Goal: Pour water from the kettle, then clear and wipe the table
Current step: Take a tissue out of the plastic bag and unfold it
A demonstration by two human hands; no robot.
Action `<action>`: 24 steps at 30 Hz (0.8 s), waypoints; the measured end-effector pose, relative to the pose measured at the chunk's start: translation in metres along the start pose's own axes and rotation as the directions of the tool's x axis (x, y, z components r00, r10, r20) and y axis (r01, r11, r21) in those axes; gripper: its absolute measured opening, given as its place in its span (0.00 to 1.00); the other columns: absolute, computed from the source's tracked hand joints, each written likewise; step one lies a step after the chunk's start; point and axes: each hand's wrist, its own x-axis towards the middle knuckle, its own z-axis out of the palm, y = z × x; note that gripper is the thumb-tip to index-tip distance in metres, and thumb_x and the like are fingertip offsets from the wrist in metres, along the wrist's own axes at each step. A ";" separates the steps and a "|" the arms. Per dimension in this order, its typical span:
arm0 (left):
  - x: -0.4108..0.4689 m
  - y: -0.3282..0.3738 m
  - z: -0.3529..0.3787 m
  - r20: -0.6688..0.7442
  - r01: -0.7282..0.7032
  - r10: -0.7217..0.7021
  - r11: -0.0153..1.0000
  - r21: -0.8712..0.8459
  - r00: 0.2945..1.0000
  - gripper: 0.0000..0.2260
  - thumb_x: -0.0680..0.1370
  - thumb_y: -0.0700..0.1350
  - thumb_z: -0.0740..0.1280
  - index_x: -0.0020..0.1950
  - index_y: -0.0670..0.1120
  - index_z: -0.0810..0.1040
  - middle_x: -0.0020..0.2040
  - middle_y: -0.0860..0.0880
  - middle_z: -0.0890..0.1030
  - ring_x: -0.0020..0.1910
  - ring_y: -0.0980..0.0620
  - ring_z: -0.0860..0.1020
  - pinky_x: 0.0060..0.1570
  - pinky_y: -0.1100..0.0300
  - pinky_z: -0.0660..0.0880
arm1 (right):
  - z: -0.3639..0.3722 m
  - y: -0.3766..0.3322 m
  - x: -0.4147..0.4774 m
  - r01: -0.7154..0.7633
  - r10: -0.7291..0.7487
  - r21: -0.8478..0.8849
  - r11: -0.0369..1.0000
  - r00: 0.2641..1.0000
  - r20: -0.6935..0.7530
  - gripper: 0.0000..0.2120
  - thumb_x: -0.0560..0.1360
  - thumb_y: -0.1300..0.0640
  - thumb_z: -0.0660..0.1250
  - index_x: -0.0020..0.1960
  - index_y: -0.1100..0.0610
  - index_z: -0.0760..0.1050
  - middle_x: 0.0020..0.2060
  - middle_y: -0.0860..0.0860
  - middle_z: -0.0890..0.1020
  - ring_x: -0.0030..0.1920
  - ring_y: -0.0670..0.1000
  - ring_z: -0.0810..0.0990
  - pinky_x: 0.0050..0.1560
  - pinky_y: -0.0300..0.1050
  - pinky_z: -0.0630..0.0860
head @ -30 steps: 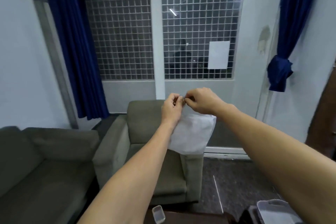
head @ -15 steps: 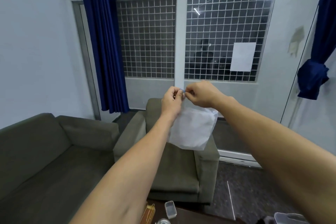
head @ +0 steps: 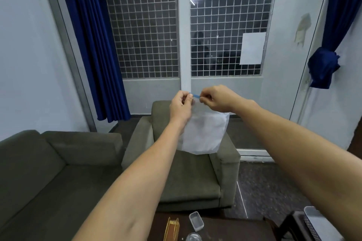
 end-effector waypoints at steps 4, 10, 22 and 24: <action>0.009 -0.017 -0.017 0.023 -0.003 0.003 1.000 0.002 1.000 0.09 0.84 0.46 0.64 0.44 0.55 0.76 0.41 0.53 0.83 0.39 0.58 0.78 0.42 0.64 0.74 | 0.015 -0.004 -0.002 -0.023 0.023 -0.027 0.999 1.000 -0.004 0.09 0.81 0.55 0.64 0.53 0.55 0.83 0.47 0.53 0.87 0.47 0.59 0.82 0.52 0.54 0.78; 0.017 -0.030 -0.027 0.051 -0.007 0.009 1.000 -0.029 0.999 0.09 0.84 0.46 0.65 0.45 0.54 0.77 0.41 0.54 0.84 0.44 0.55 0.80 0.49 0.57 0.77 | 0.026 0.015 -0.013 -0.055 0.055 -0.104 0.993 0.998 0.000 0.09 0.82 0.53 0.64 0.52 0.55 0.82 0.47 0.52 0.87 0.46 0.59 0.81 0.61 0.54 0.74; 0.008 -0.048 -0.033 0.196 0.122 -0.095 0.984 -0.131 0.976 0.06 0.84 0.42 0.65 0.48 0.45 0.79 0.42 0.48 0.84 0.44 0.51 0.82 0.46 0.58 0.77 | 0.024 0.056 -0.033 0.067 -0.074 -0.228 0.971 0.997 -0.023 0.05 0.80 0.57 0.67 0.49 0.54 0.83 0.48 0.50 0.85 0.48 0.56 0.80 0.58 0.48 0.68; 0.008 -0.044 -0.038 0.297 0.254 -0.199 0.954 -0.158 0.934 0.07 0.82 0.41 0.66 0.45 0.46 0.80 0.39 0.48 0.84 0.43 0.47 0.83 0.43 0.56 0.78 | 0.022 0.057 -0.032 0.116 -0.127 -0.273 0.955 0.992 -0.022 0.06 0.79 0.59 0.67 0.48 0.54 0.83 0.46 0.50 0.85 0.47 0.57 0.79 0.58 0.49 0.70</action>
